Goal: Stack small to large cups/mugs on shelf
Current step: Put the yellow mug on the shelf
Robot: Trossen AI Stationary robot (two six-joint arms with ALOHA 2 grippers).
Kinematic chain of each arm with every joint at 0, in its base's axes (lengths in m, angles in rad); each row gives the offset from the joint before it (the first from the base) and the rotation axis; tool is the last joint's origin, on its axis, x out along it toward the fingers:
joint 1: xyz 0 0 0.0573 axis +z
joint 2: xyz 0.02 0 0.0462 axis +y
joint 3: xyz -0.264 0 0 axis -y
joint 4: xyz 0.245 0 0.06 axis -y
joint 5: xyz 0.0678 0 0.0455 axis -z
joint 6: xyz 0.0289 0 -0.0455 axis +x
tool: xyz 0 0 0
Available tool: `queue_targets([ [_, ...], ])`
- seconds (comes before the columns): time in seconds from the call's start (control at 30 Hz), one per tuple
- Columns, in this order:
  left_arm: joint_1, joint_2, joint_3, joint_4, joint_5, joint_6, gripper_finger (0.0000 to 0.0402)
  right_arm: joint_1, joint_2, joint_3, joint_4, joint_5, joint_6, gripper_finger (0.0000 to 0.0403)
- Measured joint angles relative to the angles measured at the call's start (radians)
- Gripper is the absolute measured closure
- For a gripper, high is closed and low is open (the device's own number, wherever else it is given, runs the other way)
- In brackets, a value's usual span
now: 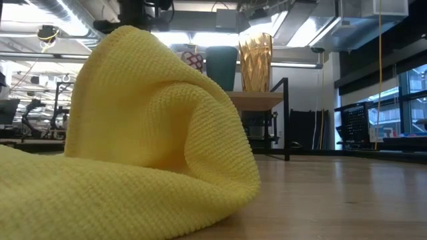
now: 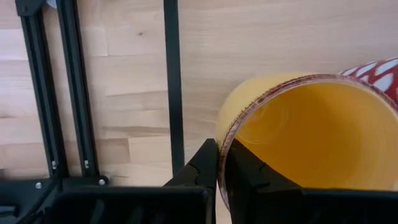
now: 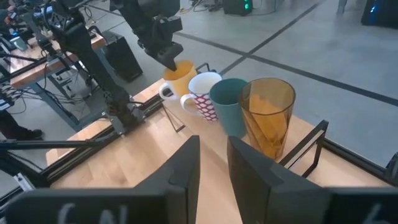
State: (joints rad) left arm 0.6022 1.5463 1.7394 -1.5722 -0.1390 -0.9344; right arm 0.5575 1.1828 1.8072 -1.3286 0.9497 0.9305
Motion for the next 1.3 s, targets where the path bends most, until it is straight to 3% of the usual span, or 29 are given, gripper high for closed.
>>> queue_targets([
  [0.5,-0.001,-0.005,-0.022,0.003,-0.033,-0.005,0.0369,0.000,0.000,0.000,-0.001,-0.018,-0.045,0.0320],
  [1.3,0.000,-0.006,-0.022,0.012,-0.019,0.044,0.0365,0.000,-0.001,0.000,-0.009,-0.029,-0.022,0.0320],
])
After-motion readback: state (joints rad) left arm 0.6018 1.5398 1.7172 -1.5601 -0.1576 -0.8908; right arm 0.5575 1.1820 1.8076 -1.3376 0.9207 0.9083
